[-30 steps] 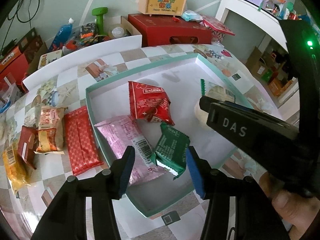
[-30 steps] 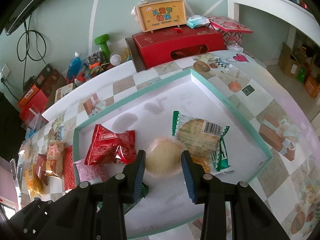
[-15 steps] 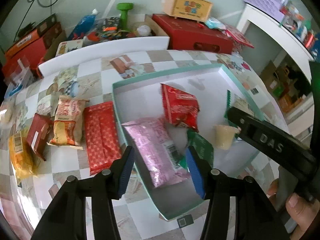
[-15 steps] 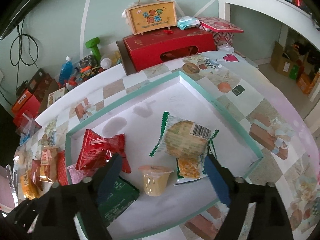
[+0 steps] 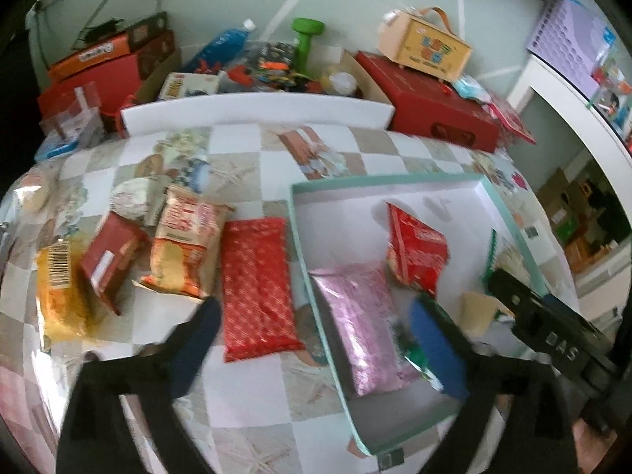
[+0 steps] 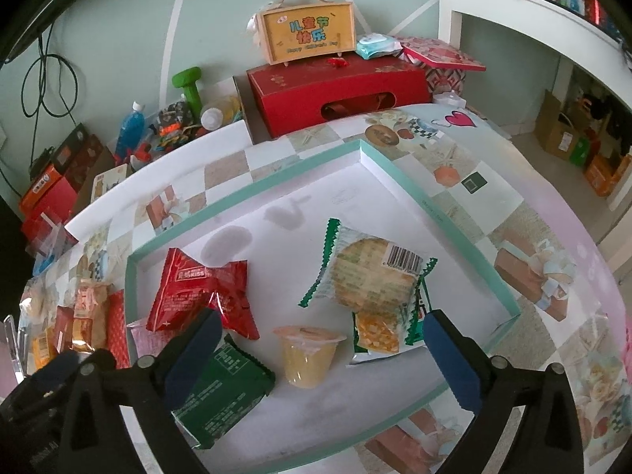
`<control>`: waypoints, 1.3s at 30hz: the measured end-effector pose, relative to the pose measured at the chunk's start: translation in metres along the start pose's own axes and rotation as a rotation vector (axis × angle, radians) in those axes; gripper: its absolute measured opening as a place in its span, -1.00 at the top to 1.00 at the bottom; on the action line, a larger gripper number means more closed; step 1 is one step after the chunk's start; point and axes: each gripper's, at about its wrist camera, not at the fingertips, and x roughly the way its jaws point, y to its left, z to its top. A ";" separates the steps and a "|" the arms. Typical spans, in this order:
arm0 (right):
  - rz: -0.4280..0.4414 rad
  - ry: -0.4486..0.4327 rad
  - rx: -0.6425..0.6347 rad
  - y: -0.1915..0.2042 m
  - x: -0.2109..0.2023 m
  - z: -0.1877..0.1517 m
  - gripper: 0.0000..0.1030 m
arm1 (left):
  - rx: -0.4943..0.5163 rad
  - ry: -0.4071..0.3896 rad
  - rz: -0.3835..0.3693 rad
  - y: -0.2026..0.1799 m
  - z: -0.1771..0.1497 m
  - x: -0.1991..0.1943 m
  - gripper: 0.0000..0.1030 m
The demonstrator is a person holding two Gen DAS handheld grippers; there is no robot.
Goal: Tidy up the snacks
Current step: 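Move both grippers back over the snacks on the tablecloth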
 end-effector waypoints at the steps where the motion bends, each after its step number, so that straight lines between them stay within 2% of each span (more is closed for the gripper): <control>1: 0.002 -0.005 -0.003 0.001 0.000 0.000 -1.00 | -0.008 -0.014 0.015 0.002 0.001 -0.001 -0.99; 12: 0.014 -0.072 -0.019 0.008 -0.006 -0.001 -1.00 | -0.038 -0.081 0.046 0.013 0.006 -0.005 -0.99; 16: 0.056 -0.089 -0.005 0.010 -0.007 0.000 -1.00 | -0.037 -0.120 0.043 0.016 0.007 -0.010 -0.99; 20: 0.084 -0.177 -0.033 0.018 -0.016 -0.001 -1.00 | -0.050 -0.156 0.030 0.023 0.010 -0.016 -0.99; 22: 0.115 -0.170 -0.022 0.021 -0.015 0.000 -1.00 | -0.070 -0.162 0.019 0.029 0.012 -0.018 -0.99; 28: 0.164 -0.155 -0.019 0.035 -0.013 0.001 -1.00 | -0.127 -0.168 -0.056 0.058 0.017 -0.027 -0.99; 33: 0.207 -0.185 -0.059 0.062 -0.018 -0.001 -1.00 | -0.195 -0.190 0.012 0.092 0.019 -0.034 -0.99; 39: 0.256 -0.186 -0.139 0.102 -0.022 -0.008 -1.00 | -0.296 -0.191 0.048 0.147 0.015 -0.040 -0.99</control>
